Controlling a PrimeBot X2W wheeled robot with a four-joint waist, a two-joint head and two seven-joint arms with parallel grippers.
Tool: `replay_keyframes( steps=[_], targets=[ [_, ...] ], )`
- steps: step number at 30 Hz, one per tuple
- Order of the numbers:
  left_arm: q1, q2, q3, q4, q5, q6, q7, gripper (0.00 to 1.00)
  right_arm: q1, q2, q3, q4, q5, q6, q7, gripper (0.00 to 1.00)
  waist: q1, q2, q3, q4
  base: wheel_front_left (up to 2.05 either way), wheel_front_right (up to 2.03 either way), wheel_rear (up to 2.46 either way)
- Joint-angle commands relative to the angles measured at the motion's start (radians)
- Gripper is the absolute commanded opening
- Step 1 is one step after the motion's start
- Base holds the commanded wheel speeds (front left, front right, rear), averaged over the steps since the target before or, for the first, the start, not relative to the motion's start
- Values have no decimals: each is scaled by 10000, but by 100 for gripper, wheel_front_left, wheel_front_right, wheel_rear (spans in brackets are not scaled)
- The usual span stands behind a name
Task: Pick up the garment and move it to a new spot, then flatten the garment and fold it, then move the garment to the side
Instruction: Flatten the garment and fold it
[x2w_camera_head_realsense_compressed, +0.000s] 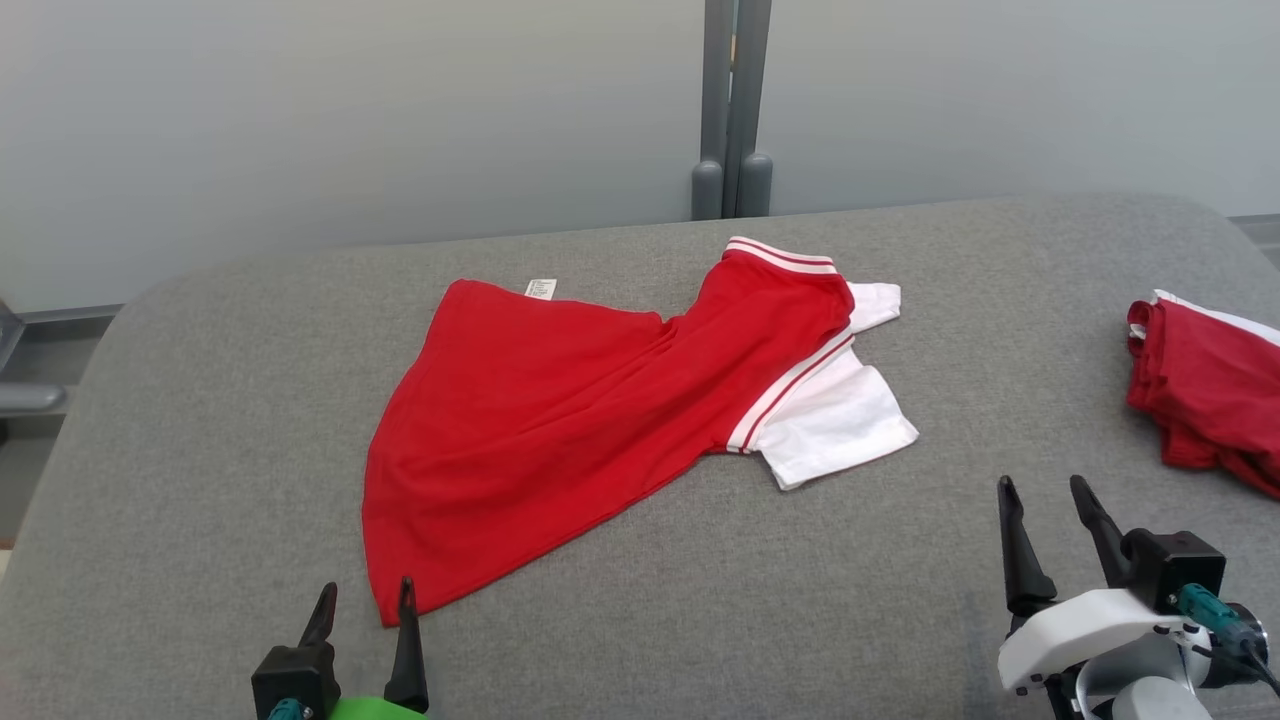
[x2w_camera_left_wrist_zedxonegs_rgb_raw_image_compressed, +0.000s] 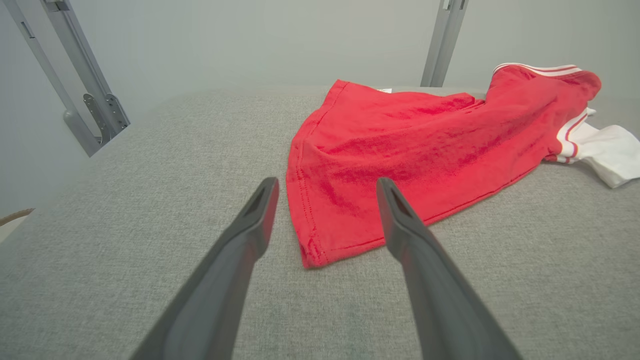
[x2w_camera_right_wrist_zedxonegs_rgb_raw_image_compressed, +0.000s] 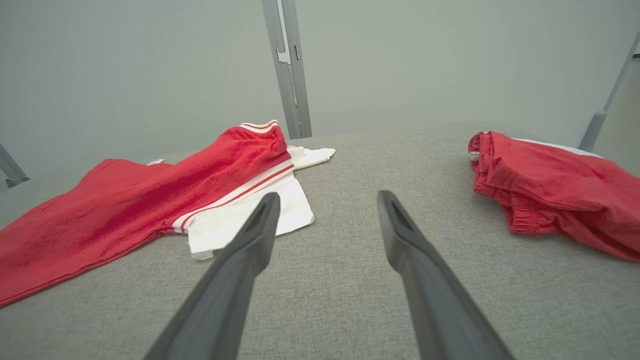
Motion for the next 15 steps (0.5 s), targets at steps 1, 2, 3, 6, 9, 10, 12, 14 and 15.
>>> replay_keyframes(
  steps=[1,2,3,6,9,10,12,14,15],
  targets=[
    [162,44,30,-65,138,-53,-1,100,185,6,167,-122,-38,-9,-22,100,1,0,-139,-151,0,0,0],
    [148,44,10,-107,204,-63,-1,100,219,7,293,-164,-24,-9,-20,100,1,0,-156,-170,0,0,0],
    [142,42,-16,-132,235,-61,-1,100,265,6,391,-208,-48,-7,-22,100,1,0,-173,-191,0,0,0],
    [153,42,-71,-156,244,-59,-1,100,306,9,582,-304,-33,-9,-20,100,1,0,-205,-230,0,0,0],
    [159,44,-89,-181,289,-61,-1,100,336,-52,788,-405,23,-9,-21,100,1,0,-228,-294,0,0,0],
    [158,42,-93,-184,285,-59,-1,100,359,-77,888,-433,5,-7,-22,100,1,0,-232,-311,0,0,0],
    [157,42,-111,-187,295,-68,-1,100,400,-92,956,-481,32,-9,-21,100,1,0,-227,-336,0,0,0],
    [150,42,-130,-157,296,-69,-1,100,438,-79,973,-502,66,-9,-21,100,1,0,-214,-345,0,0,0],
    [147,42,-132,-138,295,-66,-1,100,444,-72,979,-500,67,-9,-21,100,1,0,-205,-347,0,0,0]
  ],
)
